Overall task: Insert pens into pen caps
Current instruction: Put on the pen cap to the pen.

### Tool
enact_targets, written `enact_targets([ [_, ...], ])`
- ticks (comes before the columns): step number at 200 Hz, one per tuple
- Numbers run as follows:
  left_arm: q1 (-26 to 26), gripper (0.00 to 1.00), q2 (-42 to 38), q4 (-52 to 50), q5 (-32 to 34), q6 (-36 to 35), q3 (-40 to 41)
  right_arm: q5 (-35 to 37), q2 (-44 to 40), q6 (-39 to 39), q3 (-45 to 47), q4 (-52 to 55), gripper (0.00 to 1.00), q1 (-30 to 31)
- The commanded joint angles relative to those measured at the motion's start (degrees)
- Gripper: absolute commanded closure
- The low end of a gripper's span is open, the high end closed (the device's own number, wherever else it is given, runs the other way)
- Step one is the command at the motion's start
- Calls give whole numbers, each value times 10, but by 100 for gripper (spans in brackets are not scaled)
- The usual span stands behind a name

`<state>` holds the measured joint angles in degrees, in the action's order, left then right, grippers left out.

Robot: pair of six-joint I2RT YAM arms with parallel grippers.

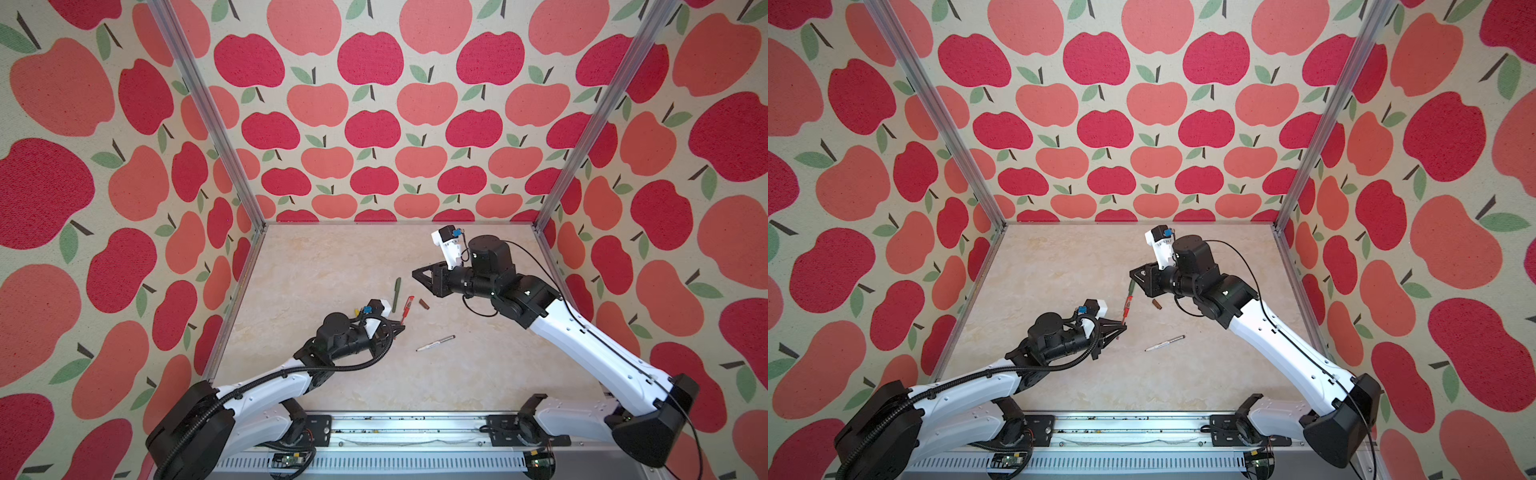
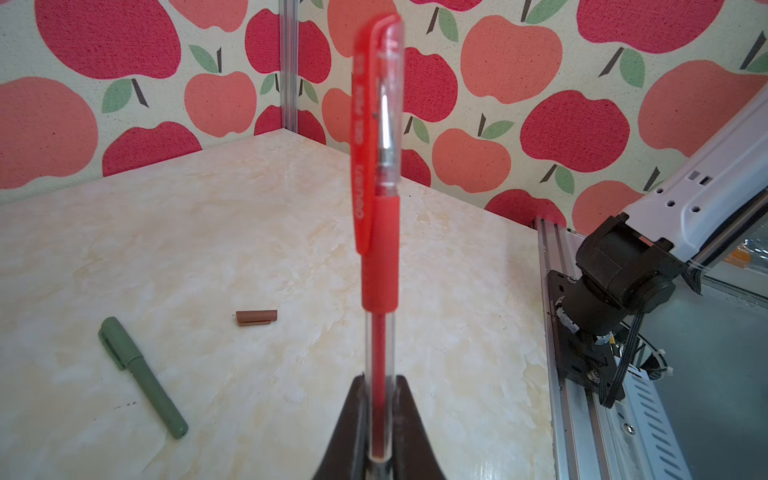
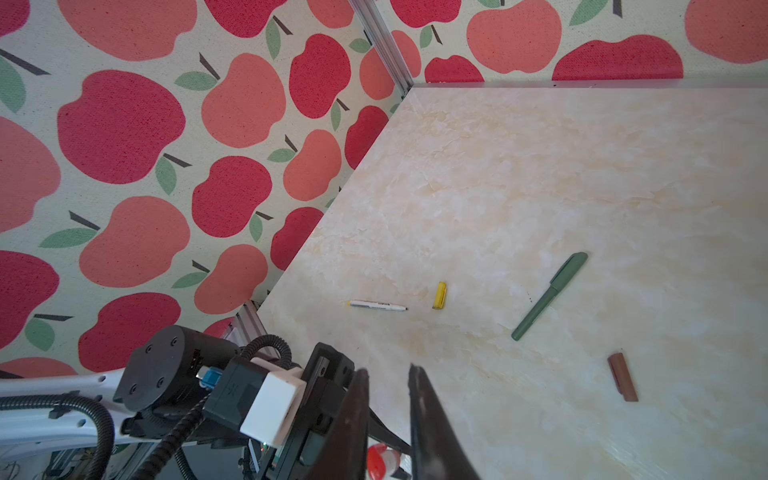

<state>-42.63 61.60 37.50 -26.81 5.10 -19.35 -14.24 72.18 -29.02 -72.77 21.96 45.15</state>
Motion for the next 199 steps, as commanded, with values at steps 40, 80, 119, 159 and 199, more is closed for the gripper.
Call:
enact_targets([
  [40, -10, 100, 20, 24, 16, 19, -16, 1, 27, 10, -13, 0, 67, 26],
  [80, -11, 100, 21, 21, 19, 18, -22, 2, 34, 13, -21, 2, 74, 28],
  [119, -12, 100, 26, 25, 27, 24, -26, 5, 38, 13, -16, -2, 95, 35],
  [159, -12, 100, 27, 25, 34, 32, -30, 8, 40, 17, -13, -1, 100, 41],
  [199, -12, 100, 27, 24, 40, 35, -32, 13, 40, 21, -7, 0, 100, 43],
])
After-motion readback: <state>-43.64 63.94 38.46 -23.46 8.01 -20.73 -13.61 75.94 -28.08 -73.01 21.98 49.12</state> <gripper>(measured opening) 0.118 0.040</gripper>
